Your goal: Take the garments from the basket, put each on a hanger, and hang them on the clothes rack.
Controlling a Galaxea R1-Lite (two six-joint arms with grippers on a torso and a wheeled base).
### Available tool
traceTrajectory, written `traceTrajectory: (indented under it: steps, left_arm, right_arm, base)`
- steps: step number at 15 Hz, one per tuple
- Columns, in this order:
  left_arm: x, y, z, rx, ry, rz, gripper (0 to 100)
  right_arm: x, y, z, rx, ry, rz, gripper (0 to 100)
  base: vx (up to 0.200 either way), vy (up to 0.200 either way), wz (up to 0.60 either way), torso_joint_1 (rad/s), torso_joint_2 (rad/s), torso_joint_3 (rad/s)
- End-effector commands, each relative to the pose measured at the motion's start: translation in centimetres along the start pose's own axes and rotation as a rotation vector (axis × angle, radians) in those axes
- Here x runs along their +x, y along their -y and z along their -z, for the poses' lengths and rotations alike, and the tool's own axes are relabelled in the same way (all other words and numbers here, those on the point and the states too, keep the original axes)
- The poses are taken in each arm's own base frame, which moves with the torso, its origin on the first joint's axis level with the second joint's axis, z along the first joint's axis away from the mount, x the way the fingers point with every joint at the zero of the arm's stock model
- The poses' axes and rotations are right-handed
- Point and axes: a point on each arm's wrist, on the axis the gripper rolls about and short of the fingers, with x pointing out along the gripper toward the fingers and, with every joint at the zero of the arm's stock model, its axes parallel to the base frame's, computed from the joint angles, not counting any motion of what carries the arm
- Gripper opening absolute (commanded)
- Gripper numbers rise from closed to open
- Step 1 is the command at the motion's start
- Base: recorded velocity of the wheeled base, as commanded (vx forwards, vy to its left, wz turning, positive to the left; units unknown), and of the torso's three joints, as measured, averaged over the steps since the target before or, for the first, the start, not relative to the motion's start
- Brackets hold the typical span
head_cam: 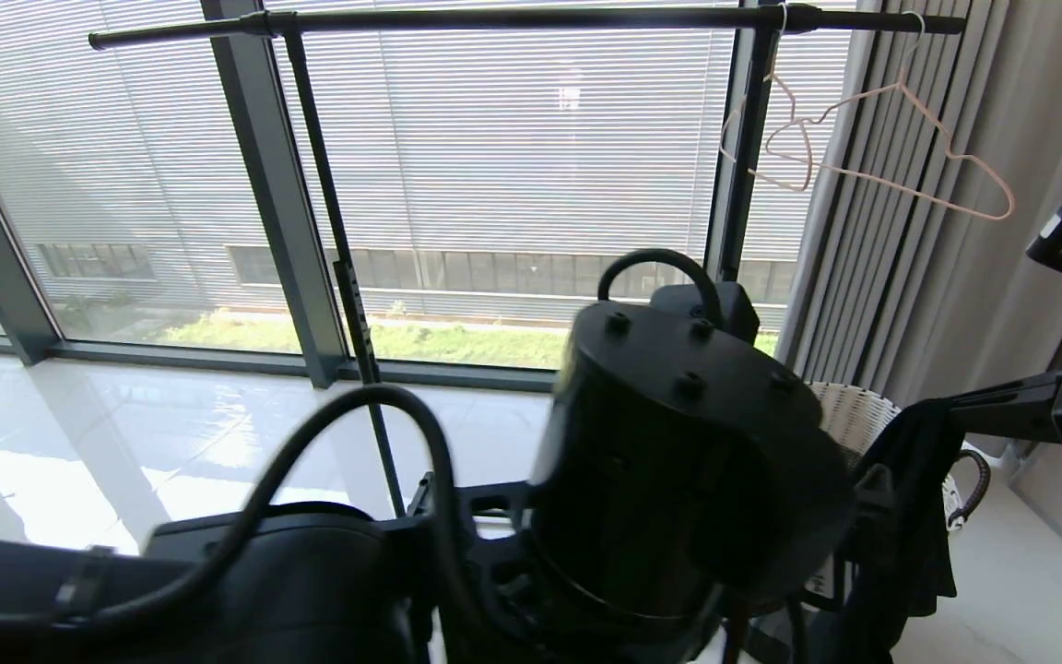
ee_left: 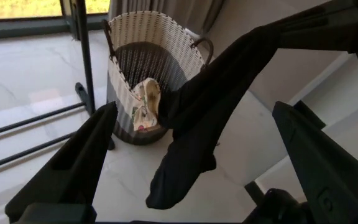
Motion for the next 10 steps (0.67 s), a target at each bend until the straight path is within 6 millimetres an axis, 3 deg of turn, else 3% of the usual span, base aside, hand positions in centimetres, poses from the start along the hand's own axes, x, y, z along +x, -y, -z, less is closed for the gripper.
traceTrajectory:
  steps: [1,7,10]
  left_arm:
    - [4.3,1.1,3.6,0.003,-0.066,-0.028,100]
    - [6.3,0.7,5.9,0.063,-0.129,-0.04,100]
    - [7.5,1.5,5.2,0.059,-0.104,0.003,100]
  right_arm:
    - [-0.3,-0.3,0.7,-0.003,0.005,-0.002,0]
    - [-0.8,-0.8,1.1,-0.017,0.015,-0.016,0]
    - [-0.7,-1.2,1.1,-0.029,0.015,-0.034,0]
  base:
    - [0.0,0.0,0.0,0.0,0.0,0.0]
    - [0.0,0.0,0.0,0.0,0.0,0.0]
    - [0.0,0.0,0.0,0.0,0.0,0.0]
